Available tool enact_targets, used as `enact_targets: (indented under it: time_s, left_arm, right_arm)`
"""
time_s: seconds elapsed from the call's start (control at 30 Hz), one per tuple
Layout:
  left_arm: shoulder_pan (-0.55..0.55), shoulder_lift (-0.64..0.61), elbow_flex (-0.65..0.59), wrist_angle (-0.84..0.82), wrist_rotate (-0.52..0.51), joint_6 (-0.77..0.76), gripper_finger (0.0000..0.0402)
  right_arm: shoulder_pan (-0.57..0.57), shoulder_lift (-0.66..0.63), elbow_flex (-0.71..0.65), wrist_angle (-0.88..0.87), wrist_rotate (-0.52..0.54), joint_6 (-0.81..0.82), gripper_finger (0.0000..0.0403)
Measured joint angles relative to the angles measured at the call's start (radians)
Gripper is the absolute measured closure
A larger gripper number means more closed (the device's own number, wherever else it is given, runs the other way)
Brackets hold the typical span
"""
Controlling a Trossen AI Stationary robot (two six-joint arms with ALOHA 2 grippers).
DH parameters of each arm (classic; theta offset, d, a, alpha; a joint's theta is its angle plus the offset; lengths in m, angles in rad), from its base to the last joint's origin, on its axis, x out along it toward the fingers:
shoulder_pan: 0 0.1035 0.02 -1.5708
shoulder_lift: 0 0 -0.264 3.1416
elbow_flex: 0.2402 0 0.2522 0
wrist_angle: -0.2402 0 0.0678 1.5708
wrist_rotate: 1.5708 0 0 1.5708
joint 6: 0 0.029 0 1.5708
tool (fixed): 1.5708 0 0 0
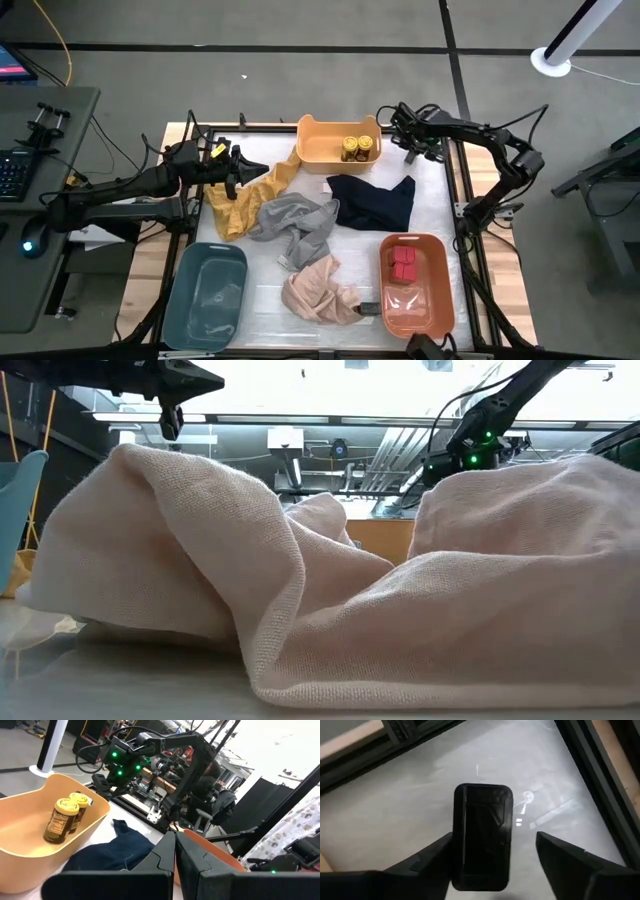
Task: Sort spices by type
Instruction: Put the top green seasoning can into the blue bin
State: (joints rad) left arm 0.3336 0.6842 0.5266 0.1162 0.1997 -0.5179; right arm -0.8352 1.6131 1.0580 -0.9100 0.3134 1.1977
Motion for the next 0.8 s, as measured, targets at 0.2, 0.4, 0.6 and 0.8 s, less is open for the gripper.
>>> enact_targets:
  time_s: [0.2, 0.4, 0.6, 0.8]
  left_arm:
    - [0.000, 0.000, 0.000, 0.000, 0.000, -0.004, 0.0401]
    - [0.000, 0.000, 0.000, 0.001, 0.000, -0.005, 0.0401]
    - [0.000, 0.000, 0.001, 0.028, -0.002, -0.004, 0.0401]
    - [0.000, 0.021, 0.001, 0.088, -0.050, -0.003, 0.0401]
  right_arm:
    - [0.000, 0.000, 0.000, -0.018, -0.003, -0.122, 0.0236]
    - [0.006, -0.022, -0.001, -0.085, -0.008, -0.297, 0.0278]
    - [0.029, -0.144, -0.001, -0.106, 0.039, -0.440, 0.0278]
    - [0.105, -0.301, -0.001, -0.070, 0.079, -0.500, 0.0278]
